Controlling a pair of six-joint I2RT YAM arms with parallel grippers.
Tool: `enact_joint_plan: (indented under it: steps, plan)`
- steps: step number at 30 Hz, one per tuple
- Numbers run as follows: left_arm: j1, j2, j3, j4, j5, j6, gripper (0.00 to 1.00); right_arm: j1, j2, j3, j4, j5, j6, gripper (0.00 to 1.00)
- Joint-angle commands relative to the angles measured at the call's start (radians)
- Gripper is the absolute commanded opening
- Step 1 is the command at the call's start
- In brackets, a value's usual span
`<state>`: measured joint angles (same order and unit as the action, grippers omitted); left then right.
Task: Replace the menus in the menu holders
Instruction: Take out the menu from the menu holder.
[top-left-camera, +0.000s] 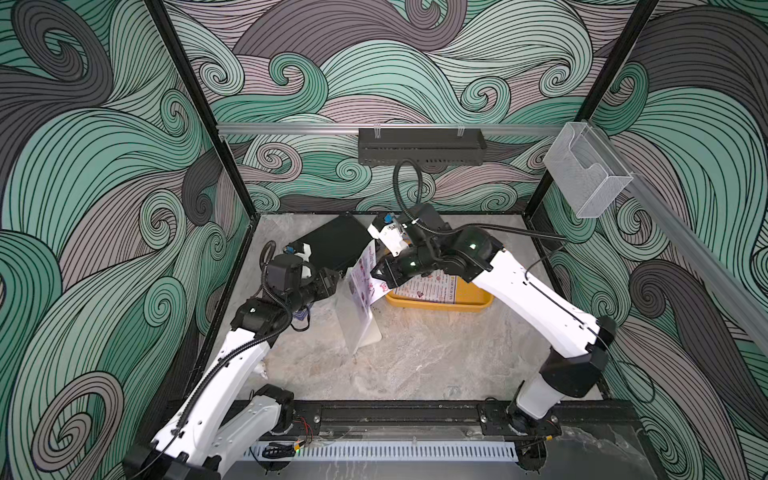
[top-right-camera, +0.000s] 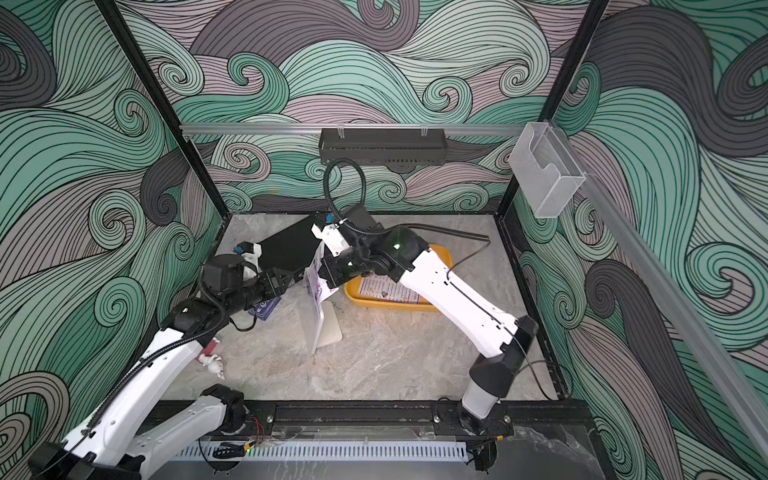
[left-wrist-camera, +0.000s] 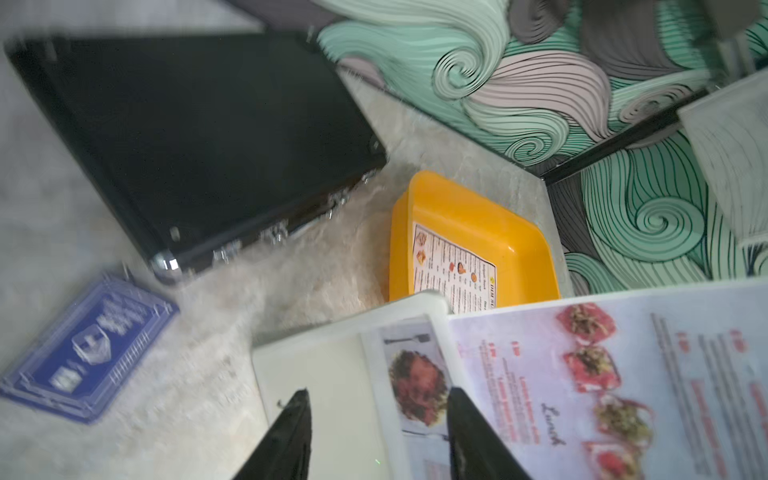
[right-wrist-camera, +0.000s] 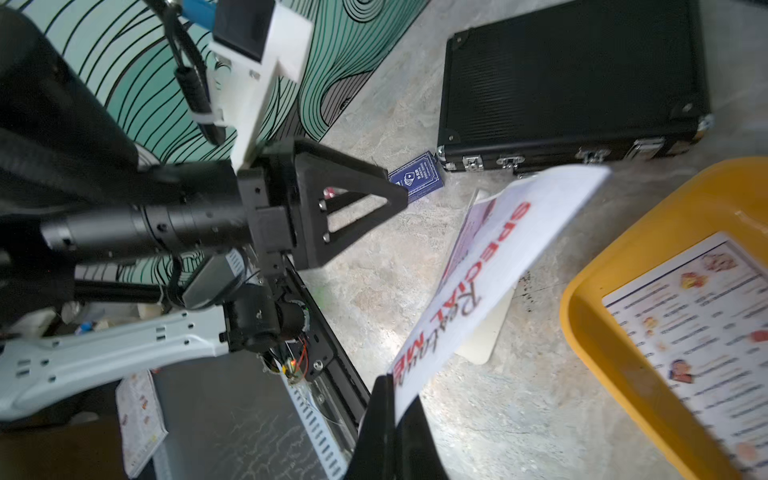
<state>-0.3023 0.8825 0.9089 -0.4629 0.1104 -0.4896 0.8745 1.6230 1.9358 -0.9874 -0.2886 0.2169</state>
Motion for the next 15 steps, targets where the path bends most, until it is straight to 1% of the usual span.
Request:
enact_joint_plan:
  steps: [1,2,4,5,6,8,9,10,12,15]
  plan:
    - [0.000,-0.063,0.067,0.103,-0.036,0.326,0.59,-0.018,-0.134,-0.024,-0.075,0.019,-0.237,0.00]
    - [0.000,-0.076,0.079,0.127,0.003,0.413,0.61,-0.019,-0.171,-0.052,-0.073,0.030,-0.308,0.00]
    - [0.000,-0.093,0.099,0.157,0.121,0.565,0.65,-0.020,-0.238,-0.110,-0.070,0.075,-0.420,0.00]
    - [0.001,-0.098,0.110,0.165,0.204,0.657,0.67,-0.020,-0.269,-0.143,-0.067,0.096,-0.474,0.00]
    - [0.000,-0.096,0.123,0.164,0.290,0.744,0.71,-0.020,-0.299,-0.175,-0.058,0.107,-0.521,0.00]
    - [0.000,-0.072,0.161,0.135,0.434,0.871,0.77,-0.020,-0.356,-0.238,-0.033,0.096,-0.611,0.00]
    - [-0.001,-0.051,0.192,0.108,0.508,0.921,0.80,-0.020,-0.382,-0.271,-0.022,0.078,-0.654,0.00]
    - [0.000,-0.024,0.224,0.083,0.566,0.945,0.84,-0.020,-0.401,-0.294,-0.016,0.059,-0.695,0.00]
    - [-0.001,0.044,0.305,-0.003,0.709,1.005,0.87,-0.020,-0.442,-0.340,-0.006,0.022,-0.774,0.00]
    - [-0.010,0.126,0.400,-0.094,0.900,1.031,0.93,-0.020,-0.474,-0.360,0.008,0.039,-0.795,0.00]
